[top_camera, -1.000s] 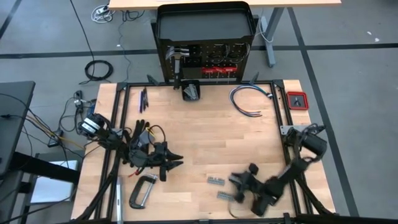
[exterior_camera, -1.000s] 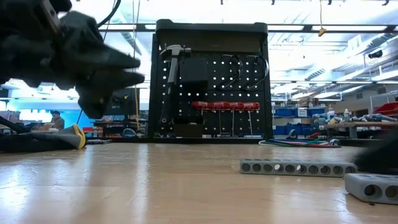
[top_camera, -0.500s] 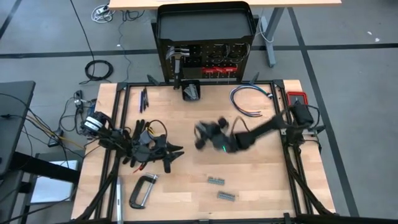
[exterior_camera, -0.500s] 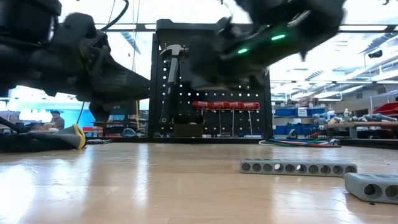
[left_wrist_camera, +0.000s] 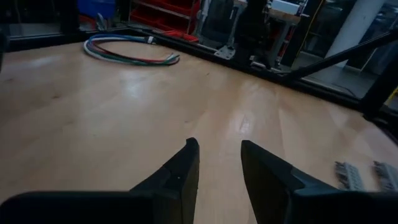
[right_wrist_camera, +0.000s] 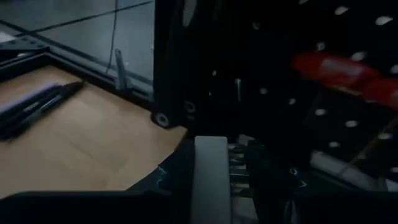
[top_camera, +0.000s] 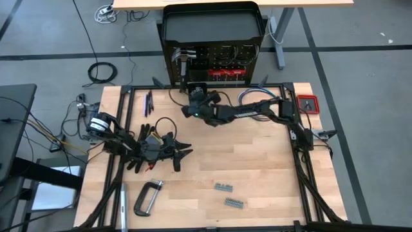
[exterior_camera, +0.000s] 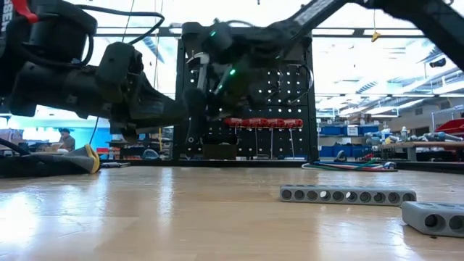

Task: Hang tools onto peg board
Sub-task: Put the gray terminal block into the black bin, then put the gray terminal block on the black bin

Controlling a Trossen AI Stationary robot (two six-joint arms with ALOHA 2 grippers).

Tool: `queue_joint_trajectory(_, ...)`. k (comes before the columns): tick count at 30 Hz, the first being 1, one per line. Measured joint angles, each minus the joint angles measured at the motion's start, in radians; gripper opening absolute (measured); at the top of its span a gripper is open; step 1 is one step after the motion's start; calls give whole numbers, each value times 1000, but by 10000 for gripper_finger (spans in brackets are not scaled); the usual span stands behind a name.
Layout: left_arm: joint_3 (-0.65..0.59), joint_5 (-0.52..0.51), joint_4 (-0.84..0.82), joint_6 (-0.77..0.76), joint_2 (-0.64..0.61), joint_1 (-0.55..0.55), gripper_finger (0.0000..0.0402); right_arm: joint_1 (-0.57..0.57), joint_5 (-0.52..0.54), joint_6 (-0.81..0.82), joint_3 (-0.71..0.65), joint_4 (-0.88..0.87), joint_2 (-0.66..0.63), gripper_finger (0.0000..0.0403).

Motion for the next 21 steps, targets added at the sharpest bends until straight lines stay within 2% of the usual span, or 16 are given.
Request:
queue_joint_trajectory(6, 0, 102, 27, 38, 0, 39, 125, -73, -59, 108, 228, -131, 136, 137)
queue_joint_trajectory(10, 0, 156, 35, 31, 0, 51, 125, -124, -107, 182, 339, -258, 191, 188)
queue_joint_trajectory(16, -18, 175, 49, 11, 0, 54, 125, -156, -160, 262, 365, -379, 186, 268)
queue_joint_trajectory(21, -38, 181, 100, 10, 0, 58, 125, -128, -188, 157, 365, -442, 165, 294)
